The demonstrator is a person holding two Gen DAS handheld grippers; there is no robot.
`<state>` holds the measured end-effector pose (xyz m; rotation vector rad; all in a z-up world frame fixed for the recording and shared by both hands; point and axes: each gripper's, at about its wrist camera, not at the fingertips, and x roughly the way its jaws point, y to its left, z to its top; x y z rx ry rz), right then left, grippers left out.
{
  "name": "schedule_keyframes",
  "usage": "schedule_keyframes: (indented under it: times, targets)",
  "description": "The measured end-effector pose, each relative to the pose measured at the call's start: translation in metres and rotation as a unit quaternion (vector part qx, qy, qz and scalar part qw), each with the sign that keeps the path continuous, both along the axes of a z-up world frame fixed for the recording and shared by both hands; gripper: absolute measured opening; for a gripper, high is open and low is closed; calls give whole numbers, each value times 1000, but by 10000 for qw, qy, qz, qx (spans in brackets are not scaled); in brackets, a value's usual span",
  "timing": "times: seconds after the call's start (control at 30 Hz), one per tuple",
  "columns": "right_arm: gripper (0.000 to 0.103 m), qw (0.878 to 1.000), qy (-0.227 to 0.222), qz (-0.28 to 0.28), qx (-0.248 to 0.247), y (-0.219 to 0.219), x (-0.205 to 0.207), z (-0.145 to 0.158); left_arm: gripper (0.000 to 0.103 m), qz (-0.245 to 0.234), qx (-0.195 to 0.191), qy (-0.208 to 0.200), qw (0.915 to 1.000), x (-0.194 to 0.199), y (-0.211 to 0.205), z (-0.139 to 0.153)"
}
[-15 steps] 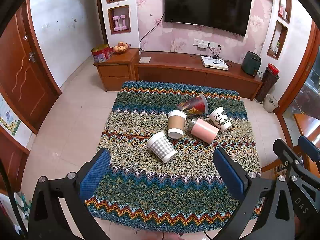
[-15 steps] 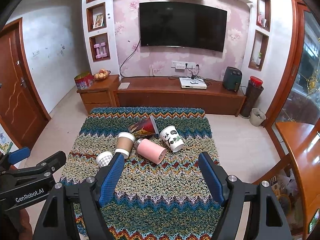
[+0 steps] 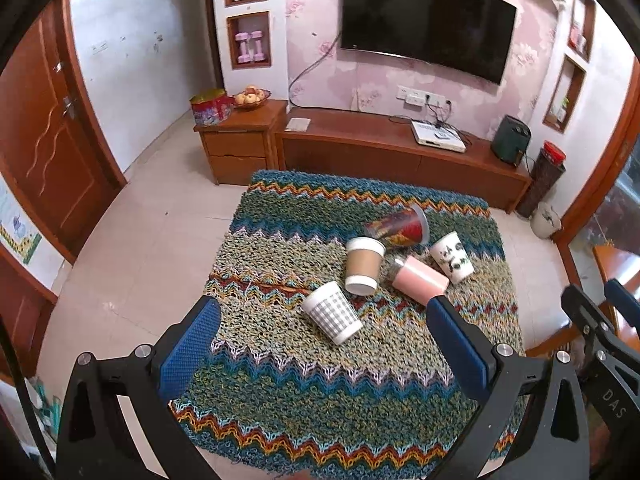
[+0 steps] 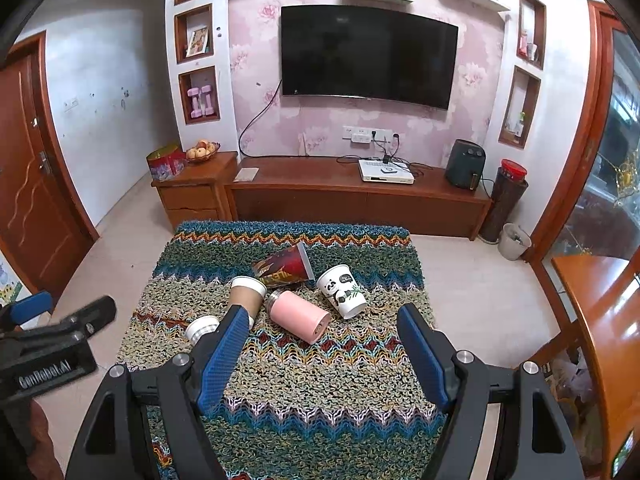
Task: Flip cup upright
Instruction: 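Move the left tool toward the gray checkered paper cup lying on its side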
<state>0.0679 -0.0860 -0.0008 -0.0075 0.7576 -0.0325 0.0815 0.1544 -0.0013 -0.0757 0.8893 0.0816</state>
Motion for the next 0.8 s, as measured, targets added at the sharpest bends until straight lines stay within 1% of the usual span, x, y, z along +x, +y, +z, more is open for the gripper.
schedule_keyframes:
  times: [0.17,0.33,0.47,0.67,0.8]
  targets:
    - [77,9999,49,106,-73,5,15,-7,102,247,-93,66,9996,12,19,-11]
    - [77,9996,143,235,-66,14,34,-16,102,392,-336,302,9982,24,33,-31]
    - [77,9992,223,306,-118,23,50,-26,102,469,-618,592,9952,37,40,-56]
    - [77,9984,433,350,-113,36,73,-47,102,576,-1015,987,9882,62,42,-105]
    - [77,9973,629,356,-103,41,86,-64,102,674,-1155,1215,9835,78,41,-138]
